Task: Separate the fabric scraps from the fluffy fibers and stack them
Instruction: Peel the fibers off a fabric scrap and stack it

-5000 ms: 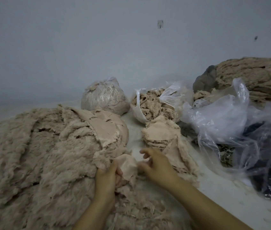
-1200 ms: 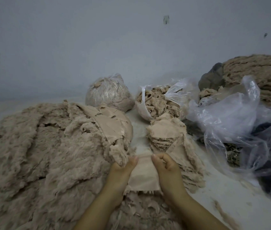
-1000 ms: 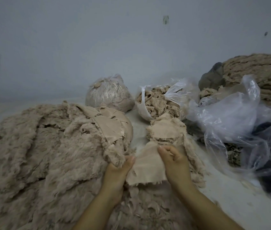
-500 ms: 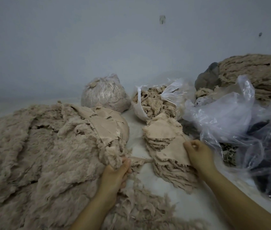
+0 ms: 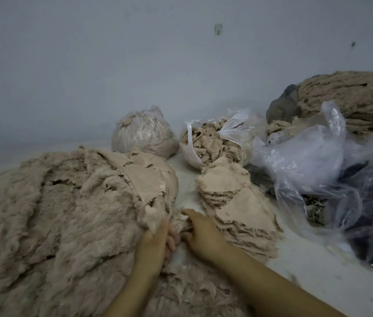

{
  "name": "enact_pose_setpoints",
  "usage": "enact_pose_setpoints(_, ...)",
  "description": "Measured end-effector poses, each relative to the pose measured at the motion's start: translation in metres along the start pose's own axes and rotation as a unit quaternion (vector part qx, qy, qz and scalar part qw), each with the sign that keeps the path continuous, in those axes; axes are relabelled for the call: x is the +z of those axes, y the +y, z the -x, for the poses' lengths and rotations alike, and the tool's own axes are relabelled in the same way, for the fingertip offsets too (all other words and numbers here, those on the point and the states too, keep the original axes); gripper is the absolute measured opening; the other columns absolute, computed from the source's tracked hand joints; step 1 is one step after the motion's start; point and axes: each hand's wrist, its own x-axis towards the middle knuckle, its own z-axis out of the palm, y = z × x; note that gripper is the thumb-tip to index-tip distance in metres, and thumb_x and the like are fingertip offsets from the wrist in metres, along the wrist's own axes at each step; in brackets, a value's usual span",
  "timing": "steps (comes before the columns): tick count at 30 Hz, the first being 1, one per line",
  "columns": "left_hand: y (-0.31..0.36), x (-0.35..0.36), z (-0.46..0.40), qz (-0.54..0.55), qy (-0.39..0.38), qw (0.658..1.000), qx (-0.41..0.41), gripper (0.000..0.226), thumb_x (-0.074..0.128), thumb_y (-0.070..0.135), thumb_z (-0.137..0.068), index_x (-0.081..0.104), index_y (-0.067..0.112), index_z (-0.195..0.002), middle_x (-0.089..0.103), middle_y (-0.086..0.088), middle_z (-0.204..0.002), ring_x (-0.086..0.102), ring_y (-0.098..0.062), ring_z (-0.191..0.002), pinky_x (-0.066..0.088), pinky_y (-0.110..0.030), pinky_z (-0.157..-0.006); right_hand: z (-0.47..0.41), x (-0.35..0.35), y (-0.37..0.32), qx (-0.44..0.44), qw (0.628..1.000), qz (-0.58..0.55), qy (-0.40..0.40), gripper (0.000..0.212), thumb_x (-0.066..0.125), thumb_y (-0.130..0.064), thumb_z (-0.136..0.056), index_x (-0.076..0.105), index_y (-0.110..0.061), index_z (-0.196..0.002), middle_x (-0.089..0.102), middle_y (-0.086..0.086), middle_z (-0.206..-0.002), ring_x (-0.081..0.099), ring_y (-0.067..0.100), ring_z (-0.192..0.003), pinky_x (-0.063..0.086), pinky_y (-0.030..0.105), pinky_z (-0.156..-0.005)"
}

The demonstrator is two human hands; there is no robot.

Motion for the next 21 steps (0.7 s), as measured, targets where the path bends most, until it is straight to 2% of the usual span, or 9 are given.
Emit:
enact_pose_setpoints(2, -0.002, -0.001, 0.003, -0.001, -0.057, 0.994, -0.094, 0.049, 0.049, 0.042, -0.096, 0.065, 0.000, -0.075, 0.057, -0.011, -0.054, 0.046, -0.017, -0.037, 0.035, -0.019, -0.037, -0.001, 0.002, 0.000, 0.004, 0.997, -0.017, 0.076, 0.026, 0.055, -0.014, -0.092, 0.065, -0.014, -0.116, 0.067, 0.007, -0.112, 0.060, 0.021, -0.105, 0.039, 0.018, -0.086)
enact_pose_setpoints(5, 0.004, 0.001, 0.006, 0.140, -0.114, 0.968, -0.174, 0.050, 0.057, 0.039, -0.089, 0.064, -0.009, -0.098, 0.065, -0.026, -0.077, 0.063, -0.029, -0.063, 0.053, -0.030, -0.053, 0.016, -0.006, -0.004, -0.133, 0.969, -0.027, 0.205, 0.006, 0.064, -0.009, -0.085, 0.069, -0.012, -0.085, 0.066, 0.003, -0.083, 0.053, 0.008, -0.081, 0.031, 0.007, -0.069)
enact_pose_setpoints(8, 0.005, 0.000, 0.000, 0.260, -0.039, 0.955, -0.137, 0.039, 0.060, 0.017, -0.087, 0.059, -0.019, -0.103, 0.068, -0.029, -0.080, 0.066, -0.039, -0.080, 0.059, -0.042, -0.072, 0.040, -0.013, 0.005, -0.225, 0.965, 0.021, 0.136, 0.023, 0.056, -0.033, -0.090, 0.069, -0.017, -0.081, 0.062, -0.001, -0.076, 0.052, 0.009, -0.074, 0.041, 0.018, -0.066)
enact_pose_setpoints(11, 0.003, -0.001, -0.002, 0.276, -0.043, 0.951, -0.134, 0.029, 0.057, 0.007, -0.089, 0.062, -0.014, -0.109, 0.067, -0.030, -0.103, 0.065, -0.041, -0.098, 0.052, -0.048, -0.090, 0.056, -0.024, 0.012, -0.149, 0.988, 0.001, 0.051, 0.043, 0.046, -0.055, -0.091, 0.068, -0.021, -0.075, 0.062, -0.007, -0.069, 0.052, 0.004, -0.064, 0.042, 0.027, -0.062)
enact_pose_setpoints(14, 0.005, 0.002, 0.002, 0.290, -0.105, 0.940, -0.143, 0.032, 0.057, 0.007, -0.086, 0.061, -0.009, -0.114, 0.067, -0.026, -0.107, 0.066, -0.037, -0.099, 0.057, -0.045, -0.080, 0.053, -0.031, 0.006, -0.042, 0.987, -0.118, 0.100, 0.042, 0.048, -0.055, -0.092, 0.064, -0.022, -0.073, 0.063, -0.007, -0.068, 0.055, 0.005, -0.063, 0.045, 0.027, -0.063)
enact_pose_setpoints(16, 0.005, 0.002, 0.004, 0.305, -0.136, 0.932, -0.145, 0.037, 0.058, 0.009, -0.081, 0.061, -0.008, -0.114, 0.068, -0.026, -0.106, 0.068, -0.034, -0.094, 0.059, -0.038, -0.067, 0.044, -0.032, -0.002, 0.035, 0.968, -0.242, 0.048, 0.026, 0.056, -0.044, -0.090, 0.066, -0.022, -0.082, 0.063, -0.010, -0.073, 0.055, 0.001, -0.064, 0.044, 0.017, -0.062)
enact_pose_setpoints(18, 0.003, -0.001, 0.005, 0.298, -0.152, 0.932, -0.143, 0.038, 0.058, 0.010, -0.081, 0.061, -0.009, -0.113, 0.067, -0.027, -0.107, 0.068, -0.036, -0.096, 0.059, -0.037, -0.067, 0.039, -0.027, -0.009, 0.101, 0.915, -0.386, -0.051, 0.017, 0.066, -0.034, -0.086, 0.066, -0.018, -0.083, 0.060, -0.010, -0.067, 0.053, 0.003, -0.059, 0.041, 0.014, -0.056)
enact_pose_setpoints(19, 0.002, -0.002, 0.005, 0.300, -0.151, 0.931, -0.141, 0.037, 0.057, 0.010, -0.081, 0.061, -0.009, -0.113, 0.066, -0.028, -0.108, 0.067, -0.037, -0.097, 0.059, -0.039, -0.070, 0.039, -0.024, -0.010, 0.122, 0.891, -0.430, -0.075, 0.016, 0.069, -0.030, -0.084, 0.065, -0.015, -0.081, 0.059, -0.006, -0.064, 0.051, 0.005, -0.057, 0.039, 0.016, -0.054)
enact_pose_setpoints(21, 0.001, -0.003, 0.003, 0.311, -0.120, 0.934, -0.128, 0.030, 0.055, 0.007, -0.082, 0.063, -0.009, -0.107, 0.069, -0.026, -0.101, 0.070, -0.034, -0.090, 0.060, -0.037, -0.067, 0.039, -0.018, -0.009, 0.122, 0.887, -0.441, -0.063, 0.019, 0.070, -0.026, -0.084, 0.059, -0.013, -0.075, 0.050, -0.004, -0.059, 0.043, 0.007, -0.053, 0.033, 0.019, -0.050)
